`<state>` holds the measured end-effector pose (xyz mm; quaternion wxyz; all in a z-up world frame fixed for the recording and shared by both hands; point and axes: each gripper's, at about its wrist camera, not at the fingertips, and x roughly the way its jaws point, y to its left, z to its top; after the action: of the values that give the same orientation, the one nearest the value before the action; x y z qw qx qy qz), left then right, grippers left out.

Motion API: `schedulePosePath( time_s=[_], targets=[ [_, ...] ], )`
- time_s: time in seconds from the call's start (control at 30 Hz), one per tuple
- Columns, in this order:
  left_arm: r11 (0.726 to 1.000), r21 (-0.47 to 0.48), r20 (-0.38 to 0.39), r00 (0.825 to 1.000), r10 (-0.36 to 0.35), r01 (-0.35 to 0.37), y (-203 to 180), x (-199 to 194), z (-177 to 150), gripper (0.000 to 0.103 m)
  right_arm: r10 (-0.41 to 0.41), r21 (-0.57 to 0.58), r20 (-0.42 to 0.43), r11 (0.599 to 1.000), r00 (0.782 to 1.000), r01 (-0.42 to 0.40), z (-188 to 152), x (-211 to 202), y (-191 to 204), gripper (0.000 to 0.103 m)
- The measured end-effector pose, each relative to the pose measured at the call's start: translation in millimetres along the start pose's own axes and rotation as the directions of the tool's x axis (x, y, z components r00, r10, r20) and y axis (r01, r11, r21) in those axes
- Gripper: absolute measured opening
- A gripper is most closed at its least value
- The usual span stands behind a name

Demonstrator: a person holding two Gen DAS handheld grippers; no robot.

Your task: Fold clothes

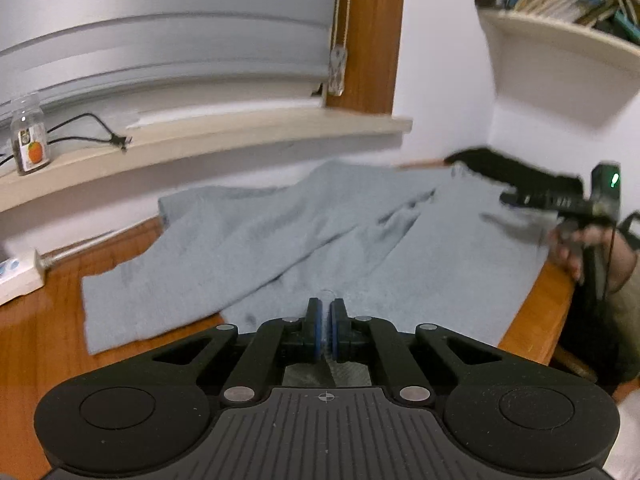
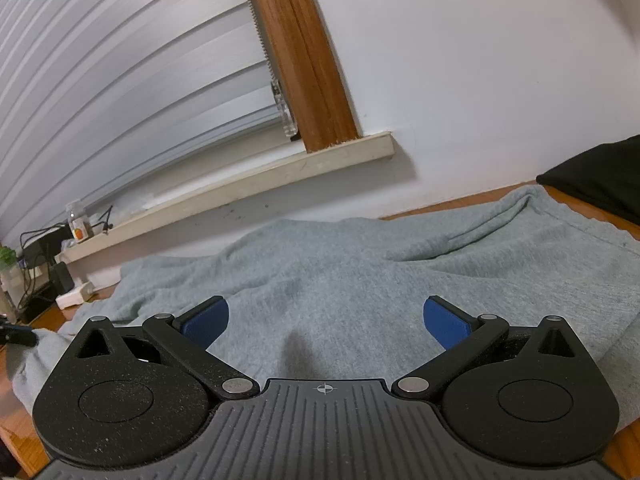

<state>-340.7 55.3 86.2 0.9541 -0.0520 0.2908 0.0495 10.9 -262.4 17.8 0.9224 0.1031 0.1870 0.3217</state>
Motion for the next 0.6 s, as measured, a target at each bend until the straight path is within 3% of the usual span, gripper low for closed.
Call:
schedulePosePath(
  time_s=[0.1,0.23,0.27,0.5,0.6],
  targets=[
    [1.0,-0.003,-0.045,0.999,0.01,-0.01,6.0,9.6,-2.7,0.016,-0.002,0.001,0.002,1.0,1.0,0.002,-0.3,0.1,0.0,0.103],
    [0.998,-0.02,-0.012,0.998,0.06,-0.061,10.3,11.9,8.0,0.052,-0.005,0.003,0.004,1.0,1.0,0.005,-0.5,-0.1,-0.5,0.103],
    [0.998,-0.006,-0.008,0.998,0.069,-0.069,7.4,15.3,13.7,0.057,-0.005,0.004,0.005,1.0,1.0,0.005,-0.6,-0.3,-0.6,0.103],
    [0.993,0.121,-0.009,1.0,0.004,-0.003,-38.0,73.2,56.1,0.063,-0.008,0.018,0.013,1.0,1.0,0.008,-1.2,-1.6,-1.4,0.103],
    [0.981,0.187,0.026,0.998,-0.052,0.046,-59.4,106.0,71.6,0.073,-0.002,0.012,0.03,1.0,1.0,0.002,-0.4,-8.0,-4.2,0.103]
  ],
)
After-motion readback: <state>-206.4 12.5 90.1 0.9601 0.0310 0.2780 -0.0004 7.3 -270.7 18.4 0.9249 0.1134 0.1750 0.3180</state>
